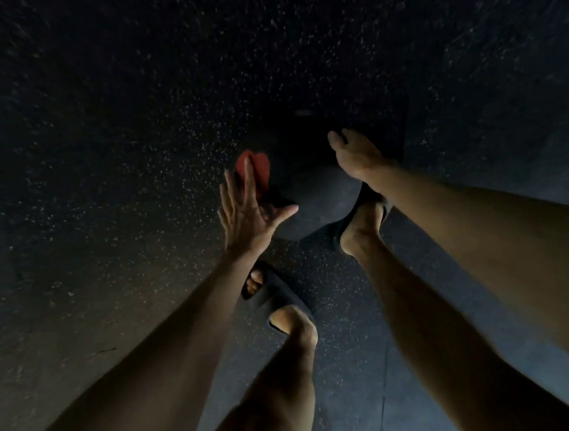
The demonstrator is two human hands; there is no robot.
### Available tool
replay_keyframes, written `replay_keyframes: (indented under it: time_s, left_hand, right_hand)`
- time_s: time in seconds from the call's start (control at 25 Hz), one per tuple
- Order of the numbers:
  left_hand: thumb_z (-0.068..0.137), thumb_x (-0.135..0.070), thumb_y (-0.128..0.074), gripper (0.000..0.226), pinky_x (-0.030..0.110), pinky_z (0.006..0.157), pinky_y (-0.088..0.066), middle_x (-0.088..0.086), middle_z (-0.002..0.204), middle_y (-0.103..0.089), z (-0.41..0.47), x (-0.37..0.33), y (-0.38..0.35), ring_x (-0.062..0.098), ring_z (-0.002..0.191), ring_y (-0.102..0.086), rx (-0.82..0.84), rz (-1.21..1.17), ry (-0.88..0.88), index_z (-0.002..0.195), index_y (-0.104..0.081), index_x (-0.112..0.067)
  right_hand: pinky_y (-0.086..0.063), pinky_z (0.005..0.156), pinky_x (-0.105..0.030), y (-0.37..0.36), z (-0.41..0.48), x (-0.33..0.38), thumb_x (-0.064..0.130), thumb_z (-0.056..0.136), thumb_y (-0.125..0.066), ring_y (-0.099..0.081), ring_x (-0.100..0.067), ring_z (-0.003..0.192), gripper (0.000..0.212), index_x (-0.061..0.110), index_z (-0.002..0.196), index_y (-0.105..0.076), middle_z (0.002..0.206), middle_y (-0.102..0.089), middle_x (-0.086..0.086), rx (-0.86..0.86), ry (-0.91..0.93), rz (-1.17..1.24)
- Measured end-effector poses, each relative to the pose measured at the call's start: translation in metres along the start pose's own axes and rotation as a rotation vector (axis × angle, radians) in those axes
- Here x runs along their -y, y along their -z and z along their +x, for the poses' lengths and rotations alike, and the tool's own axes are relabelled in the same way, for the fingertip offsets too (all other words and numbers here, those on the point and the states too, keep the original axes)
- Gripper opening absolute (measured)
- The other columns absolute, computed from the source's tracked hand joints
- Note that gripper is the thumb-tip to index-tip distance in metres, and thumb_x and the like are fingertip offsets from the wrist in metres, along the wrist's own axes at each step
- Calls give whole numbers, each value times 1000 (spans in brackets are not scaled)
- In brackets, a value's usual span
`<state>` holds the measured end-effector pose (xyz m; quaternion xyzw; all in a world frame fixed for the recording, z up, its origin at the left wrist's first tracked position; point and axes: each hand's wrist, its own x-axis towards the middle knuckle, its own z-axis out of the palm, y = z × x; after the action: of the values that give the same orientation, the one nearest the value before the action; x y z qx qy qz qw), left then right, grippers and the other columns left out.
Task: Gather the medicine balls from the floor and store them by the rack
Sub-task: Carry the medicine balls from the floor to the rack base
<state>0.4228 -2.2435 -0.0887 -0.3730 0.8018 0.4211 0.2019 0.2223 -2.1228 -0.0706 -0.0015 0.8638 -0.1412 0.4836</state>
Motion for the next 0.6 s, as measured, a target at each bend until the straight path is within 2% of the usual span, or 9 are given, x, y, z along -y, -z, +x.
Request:
replay_keyframes:
  time_s: [0.08,0.16,0.24,0.32,0.48,0.6]
  left_hand:
    - [64,-91,-53,121,62,119,-18,17,167,-2,29,-35,7,42,152,-7,14,-50,19,159,2,-39]
    - [74,-80,-59,109,63,119,-19,15,166,1,65,-78,14,43,151,-5,31,-73,83,157,1,-44]
    - [81,-78,-55,97,62,118,-21,14,165,-3,101,-120,21,44,149,-8,17,-28,138,157,-5,-44]
    - [86,-76,-48,86,61,116,-21,12,164,-11,131,-147,28,44,147,-13,-9,53,143,157,-13,-43]
    - [95,-65,-45,75,55,118,-21,8,165,-16,154,-168,30,33,150,-16,-91,73,-39,158,-19,-33]
    - [94,-71,-39,81,51,122,-14,6,167,-10,149,-173,15,26,153,-9,-143,42,-109,159,-15,-30]
  right_hand:
    - [-14,122,-44,-4,-7,-1,53,105,-28,-15,-32,152,68,18,160,-13,166,-15,-14,-144,101,60]
    - [-11,124,-46,-15,-23,-10,59,102,-32,-4,-31,154,75,23,161,-4,167,-2,-13,-255,193,78]
    - [-6,124,-43,-18,-31,-18,65,98,-35,6,-29,154,84,26,160,6,167,9,-13,-293,252,54]
    - [-8,124,-44,-7,-17,-15,69,96,-35,8,-29,154,87,29,159,9,167,11,-12,-306,251,81]
    - [-17,121,-53,56,39,-1,73,95,-30,-4,-35,153,82,33,160,3,167,-1,-13,-247,154,209]
    - [-24,118,-48,114,83,4,67,99,-31,-25,-35,148,78,20,160,-17,161,-27,-15,-226,76,259]
